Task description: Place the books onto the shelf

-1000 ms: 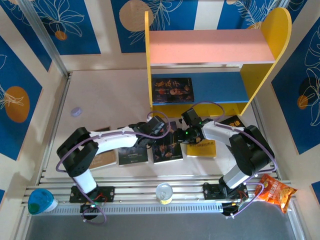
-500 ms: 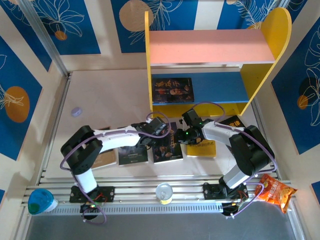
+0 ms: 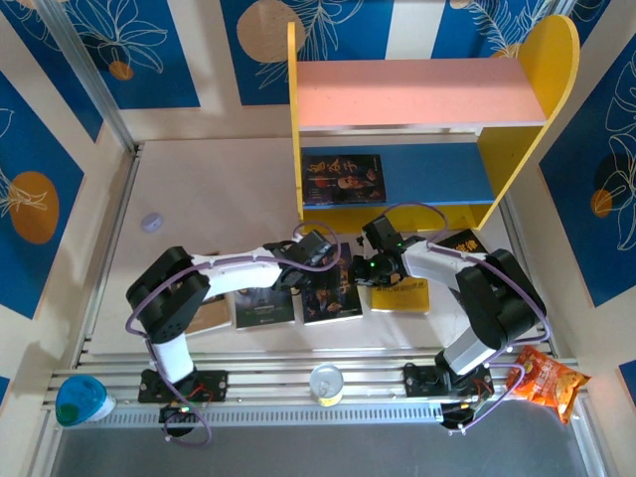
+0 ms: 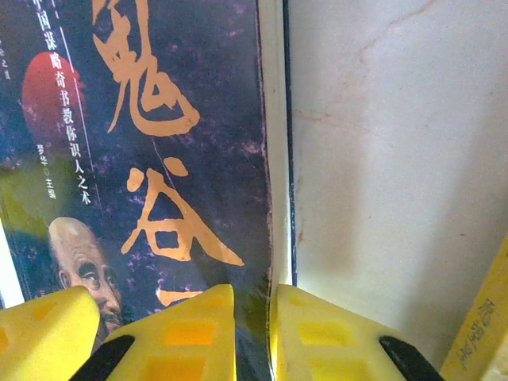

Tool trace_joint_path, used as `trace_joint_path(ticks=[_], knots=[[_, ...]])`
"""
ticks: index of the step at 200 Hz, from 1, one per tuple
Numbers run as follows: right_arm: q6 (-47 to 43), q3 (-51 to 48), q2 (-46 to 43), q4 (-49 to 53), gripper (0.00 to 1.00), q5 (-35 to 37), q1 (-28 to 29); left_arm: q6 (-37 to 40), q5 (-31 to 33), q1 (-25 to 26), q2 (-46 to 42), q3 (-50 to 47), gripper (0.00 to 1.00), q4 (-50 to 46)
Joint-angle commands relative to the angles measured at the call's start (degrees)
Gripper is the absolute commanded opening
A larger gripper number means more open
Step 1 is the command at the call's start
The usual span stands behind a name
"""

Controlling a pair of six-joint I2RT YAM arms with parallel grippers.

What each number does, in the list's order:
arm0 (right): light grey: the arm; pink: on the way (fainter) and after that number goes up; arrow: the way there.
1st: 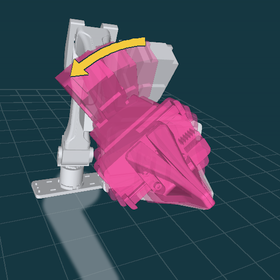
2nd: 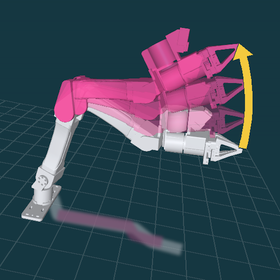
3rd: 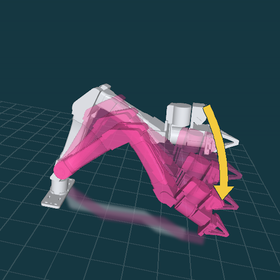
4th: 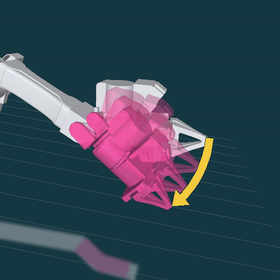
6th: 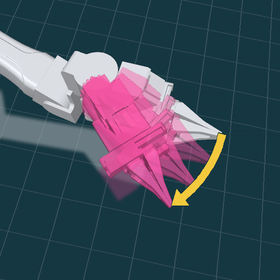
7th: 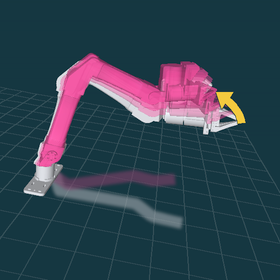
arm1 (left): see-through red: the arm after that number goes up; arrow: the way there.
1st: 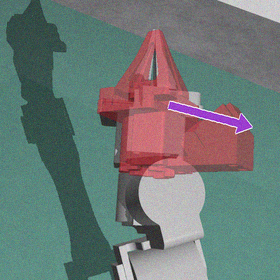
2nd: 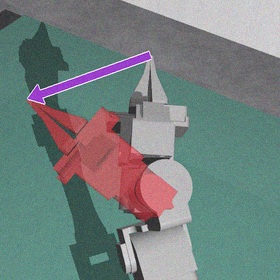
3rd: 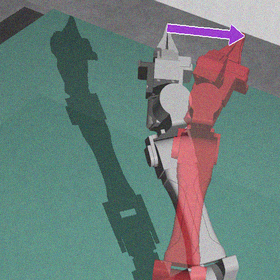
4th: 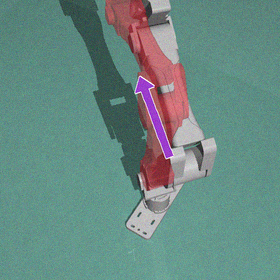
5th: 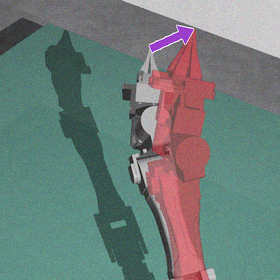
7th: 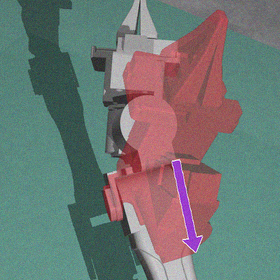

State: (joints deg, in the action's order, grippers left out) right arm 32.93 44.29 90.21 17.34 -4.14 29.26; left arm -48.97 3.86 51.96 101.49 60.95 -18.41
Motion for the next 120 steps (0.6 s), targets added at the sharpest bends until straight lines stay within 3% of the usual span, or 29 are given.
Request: trace_joint_path(ticks=[1,48,120], knots=[[-0.3,-0.36,2.16,0.68,0.15,-2.66,0.8,2.05,-11.78,0.72,-2.03,-1.71,0.97,14.58],[0.02,2.44,2.82,-0.38,0.14,-4.2,4.19,3.52,-11.3,-1.4,-14.15,-8.41,0.98,16.77],[0.73,8.97,6.37,-1.08,0.13,-4.64,8.34,2.17,-4.58,-2.57,-20.16,-12.42,0.97,9.48]])
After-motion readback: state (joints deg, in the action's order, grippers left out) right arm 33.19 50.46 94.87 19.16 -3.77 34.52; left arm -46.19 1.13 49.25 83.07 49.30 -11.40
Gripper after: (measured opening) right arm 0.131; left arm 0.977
